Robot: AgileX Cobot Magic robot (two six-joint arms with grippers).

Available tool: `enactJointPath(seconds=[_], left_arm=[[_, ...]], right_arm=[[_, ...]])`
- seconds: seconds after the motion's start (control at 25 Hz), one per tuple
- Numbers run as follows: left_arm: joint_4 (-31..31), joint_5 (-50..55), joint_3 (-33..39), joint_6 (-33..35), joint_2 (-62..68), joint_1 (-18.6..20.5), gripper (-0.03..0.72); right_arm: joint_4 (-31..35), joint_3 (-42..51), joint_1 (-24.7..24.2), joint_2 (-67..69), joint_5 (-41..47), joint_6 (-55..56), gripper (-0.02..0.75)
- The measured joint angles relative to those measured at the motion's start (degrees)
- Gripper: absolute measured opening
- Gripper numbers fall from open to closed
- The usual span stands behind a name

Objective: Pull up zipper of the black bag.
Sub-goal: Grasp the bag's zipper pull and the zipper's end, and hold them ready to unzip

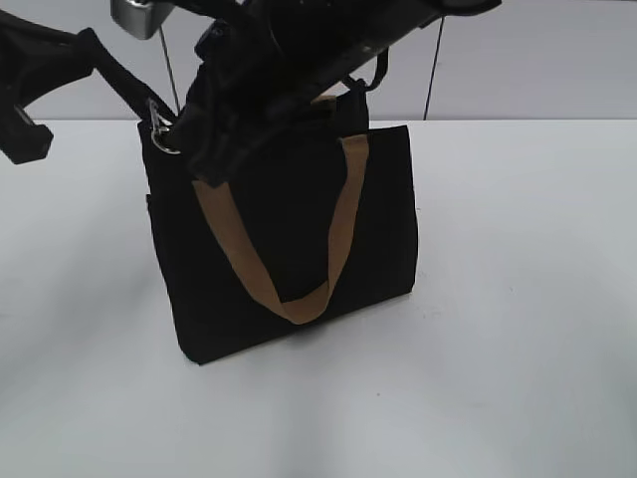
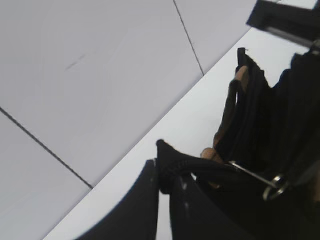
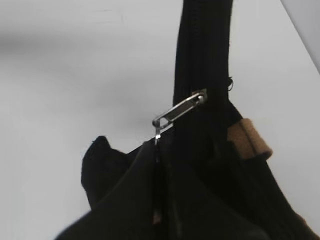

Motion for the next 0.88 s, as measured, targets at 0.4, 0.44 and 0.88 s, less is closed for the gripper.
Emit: enactJointPath(seconds=[0.4,0.44,0.88], left_arm=[[3.37,-3.38,1.87,-0.06,0.00,0.00,0.025],[3.37,-3.54,2.39,-0.06,-0.06,0.00,0.025],[4.10,-4.12,6.09,-0.72,-0.92,-0.22,0.024]], right_arm=[[0.21,-0.13,-1.23,-0.37,1.91,9.85,-0.001],[0.21,-0.13,-1.94,-0.37,1.97,11.40,-0.001],[1.04,-0.17,-6.17,-0.37,3.54,17.05,-0.001]])
